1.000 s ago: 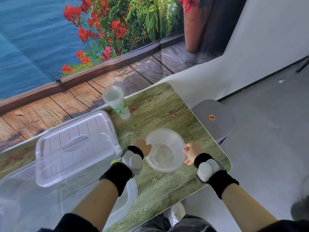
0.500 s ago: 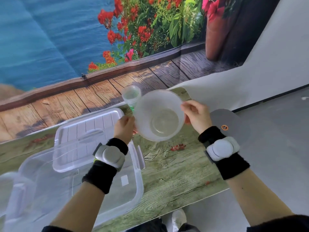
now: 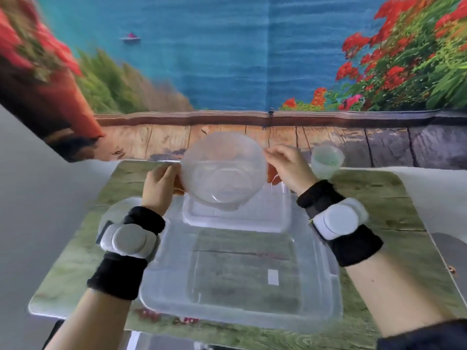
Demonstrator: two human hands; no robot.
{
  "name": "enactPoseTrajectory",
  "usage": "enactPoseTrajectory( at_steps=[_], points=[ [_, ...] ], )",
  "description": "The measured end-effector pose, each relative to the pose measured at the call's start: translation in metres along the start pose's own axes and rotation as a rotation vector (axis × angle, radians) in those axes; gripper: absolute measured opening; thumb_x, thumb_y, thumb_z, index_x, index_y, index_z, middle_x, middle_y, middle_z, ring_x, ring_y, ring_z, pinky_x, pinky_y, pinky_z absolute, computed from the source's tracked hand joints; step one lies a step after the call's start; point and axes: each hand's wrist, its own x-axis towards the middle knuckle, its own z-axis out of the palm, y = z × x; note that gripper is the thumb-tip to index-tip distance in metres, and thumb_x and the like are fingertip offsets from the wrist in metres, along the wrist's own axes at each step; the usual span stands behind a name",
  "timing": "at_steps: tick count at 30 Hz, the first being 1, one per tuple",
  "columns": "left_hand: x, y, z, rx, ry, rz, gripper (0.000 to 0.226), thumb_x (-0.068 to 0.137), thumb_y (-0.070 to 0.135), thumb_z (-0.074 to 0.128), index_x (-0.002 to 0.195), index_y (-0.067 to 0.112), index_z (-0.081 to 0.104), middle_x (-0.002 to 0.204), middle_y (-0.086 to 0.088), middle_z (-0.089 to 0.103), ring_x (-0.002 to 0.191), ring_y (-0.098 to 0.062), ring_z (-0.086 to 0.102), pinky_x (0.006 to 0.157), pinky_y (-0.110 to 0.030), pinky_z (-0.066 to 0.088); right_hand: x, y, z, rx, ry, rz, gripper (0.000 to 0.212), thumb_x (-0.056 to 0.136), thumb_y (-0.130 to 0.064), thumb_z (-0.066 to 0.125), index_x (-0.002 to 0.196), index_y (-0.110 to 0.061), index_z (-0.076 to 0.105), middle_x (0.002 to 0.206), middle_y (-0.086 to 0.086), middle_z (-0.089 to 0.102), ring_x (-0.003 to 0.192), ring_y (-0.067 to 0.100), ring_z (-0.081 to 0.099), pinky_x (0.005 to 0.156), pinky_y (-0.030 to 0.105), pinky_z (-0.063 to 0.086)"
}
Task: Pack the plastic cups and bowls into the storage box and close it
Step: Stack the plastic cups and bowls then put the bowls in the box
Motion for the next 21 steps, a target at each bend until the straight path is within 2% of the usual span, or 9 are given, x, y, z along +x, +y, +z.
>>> enactPoseTrajectory(
  at_steps=[3, 5, 9, 12, 14, 17, 19, 21],
  points=[
    [0.017, -0.012, -0.054, -0.019, 0.035, 0.004, 0.028, 0.088, 0.013, 0.039, 0.09, -0.002, 0.062, 0.073, -0.016, 0.056, 0.063, -0.026, 0.054, 0.056, -0.03, 0.051, 0.026, -0.019, 0.059, -0.085, -0.056, -0.01, 0.022, 0.093, -0.015, 0.049, 0.093, 0.004, 0.061, 0.059, 0.01, 0.054, 0.036, 0.008, 0.051, 0.041, 0.023, 0.041],
    [0.034, -0.028, -0.102, 0.009, 0.072, 0.004, 0.026, 0.088, 0.018, 0.041, 0.084, -0.001, 0.059, 0.068, -0.014, 0.053, 0.062, -0.025, 0.052, 0.052, -0.026, 0.048, 0.041, -0.033, 0.115, -0.137, -0.103, -0.032, 0.018, 0.093, -0.014, 0.049, 0.096, -0.002, 0.062, 0.07, 0.016, 0.057, 0.04, 0.01, 0.053, 0.039, 0.022, 0.042],
    [0.069, -0.069, -0.182, 0.023, 0.179, -0.071, 0.023, 0.086, 0.018, 0.043, 0.07, 0.002, 0.051, 0.064, -0.012, 0.051, 0.061, -0.026, 0.05, 0.057, -0.033, 0.047, 0.065, -0.042, 0.213, -0.221, -0.311, 0.054, 0.032, 0.095, -0.018, 0.047, 0.115, 0.004, 0.058, 0.091, 0.017, 0.059, 0.072, 0.026, 0.056, 0.052, 0.024, 0.043],
    [0.087, -0.108, -0.22, 0.042, 0.202, -0.207, 0.02, 0.082, 0.019, 0.044, 0.065, 0.01, 0.051, 0.062, -0.01, 0.051, 0.061, -0.026, 0.051, 0.061, -0.036, 0.047, 0.072, -0.032, 0.27, -0.298, -0.447, 0.174, 0.03, 0.094, -0.018, 0.047, 0.106, 0.007, 0.058, 0.088, 0.016, 0.058, 0.065, 0.023, 0.056, 0.056, 0.024, 0.041],
    [0.099, -0.136, -0.236, 0.058, 0.165, -0.299, 0.019, 0.082, 0.017, 0.044, 0.067, 0.01, 0.051, 0.06, -0.01, 0.051, 0.06, -0.027, 0.052, 0.065, -0.04, 0.047, 0.079, -0.02, 0.303, -0.346, -0.493, 0.253, 0.018, 0.093, -0.016, 0.047, 0.091, -0.001, 0.058, 0.084, 0.02, 0.057, 0.065, 0.025, 0.056, 0.055, 0.026, 0.041],
    [0.106, -0.169, -0.238, 0.074, 0.118, -0.401, 0.017, 0.085, 0.014, 0.044, 0.076, 0.006, 0.056, 0.059, -0.011, 0.053, 0.056, -0.027, 0.053, 0.062, -0.034, 0.046, 0.087, 0.006, 0.329, -0.466, -0.544, 0.368, 0.016, 0.09, -0.011, 0.044, 0.083, -0.002, 0.055, 0.081, 0.022, 0.06, 0.062, 0.029, 0.058, 0.05, 0.026, 0.041],
    [0.109, -0.189, -0.235, 0.1, 0.086, -0.468, 0.018, 0.087, 0.014, 0.044, 0.092, 0.001, 0.057, 0.063, -0.011, 0.056, 0.054, -0.026, 0.056, 0.055, -0.029, 0.045, 0.092, 0.019, 0.339, -0.528, -0.589, 0.442, 0.024, 0.089, -0.014, 0.044, 0.091, 0.006, 0.059, 0.088, 0.026, 0.066, 0.059, 0.029, 0.058, 0.049, 0.026, 0.042],
    [0.112, -0.207, -0.234, 0.152, 0.024, -0.543, 0.024, 0.087, 0.015, 0.045, 0.103, 0.0, 0.056, 0.067, -0.009, 0.057, 0.055, -0.025, 0.058, 0.051, -0.027, 0.044, 0.096, 0.032, 0.345, -0.569, -0.647, 0.518, 0.035, 0.088, -0.02, 0.045, 0.104, 0.008, 0.059, 0.103, 0.027, 0.069, 0.07, 0.029, 0.061, 0.057, 0.028, 0.047]
  ],
)
